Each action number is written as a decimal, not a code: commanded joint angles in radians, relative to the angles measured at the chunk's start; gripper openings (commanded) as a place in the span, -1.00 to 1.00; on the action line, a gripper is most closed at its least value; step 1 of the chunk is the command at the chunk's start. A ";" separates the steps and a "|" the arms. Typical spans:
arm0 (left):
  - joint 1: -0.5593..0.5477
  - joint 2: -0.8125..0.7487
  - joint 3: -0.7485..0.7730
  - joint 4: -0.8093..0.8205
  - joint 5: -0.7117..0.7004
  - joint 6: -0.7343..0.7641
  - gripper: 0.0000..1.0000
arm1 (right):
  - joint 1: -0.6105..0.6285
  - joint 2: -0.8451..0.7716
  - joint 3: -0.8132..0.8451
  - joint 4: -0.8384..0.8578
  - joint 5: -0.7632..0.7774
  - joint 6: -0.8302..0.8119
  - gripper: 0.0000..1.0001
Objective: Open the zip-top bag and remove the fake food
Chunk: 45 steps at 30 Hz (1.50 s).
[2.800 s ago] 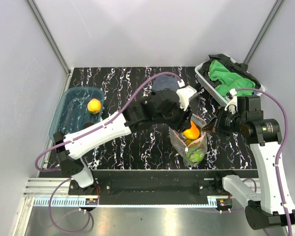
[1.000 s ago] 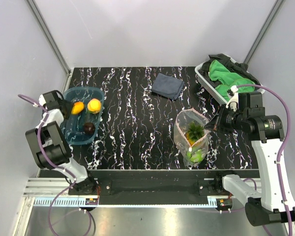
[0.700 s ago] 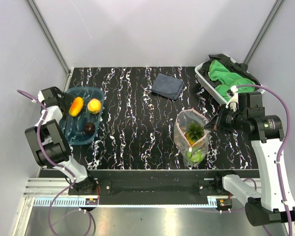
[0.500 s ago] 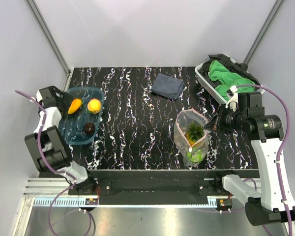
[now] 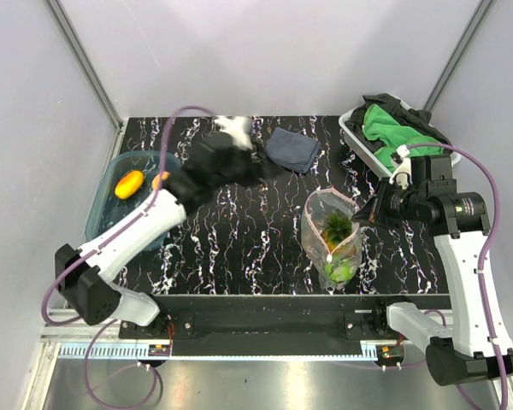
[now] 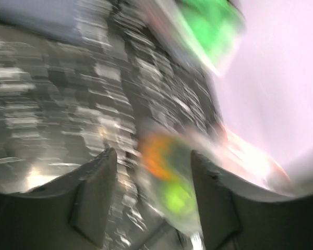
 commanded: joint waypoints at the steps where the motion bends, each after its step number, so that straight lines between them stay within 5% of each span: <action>1: -0.325 0.014 0.162 0.029 -0.097 0.194 -0.02 | -0.003 -0.012 0.034 0.045 -0.027 0.003 -1.00; 6: -0.477 0.162 0.320 -0.023 -0.119 0.265 -0.38 | -0.001 -0.031 0.024 0.058 -0.028 0.021 -1.00; 16: -0.528 0.337 0.464 -0.221 -0.200 0.319 -0.93 | -0.001 -0.095 -0.022 0.076 -0.021 0.057 -1.00; 25: -0.546 0.379 0.450 -0.255 -0.234 0.368 -0.51 | -0.001 -0.083 -0.002 0.077 -0.012 0.055 -1.00; 28: -0.571 0.393 0.460 -0.256 -0.269 0.420 -0.49 | -0.001 -0.074 0.001 0.079 -0.016 0.057 -1.00; 32: -0.606 0.405 0.481 -0.261 -0.291 0.459 -0.88 | -0.001 -0.062 0.013 0.071 -0.018 0.058 -1.00; 45: -0.651 0.376 0.403 -0.126 -0.368 0.497 -0.60 | -0.001 -0.039 0.024 0.077 -0.044 0.087 -1.00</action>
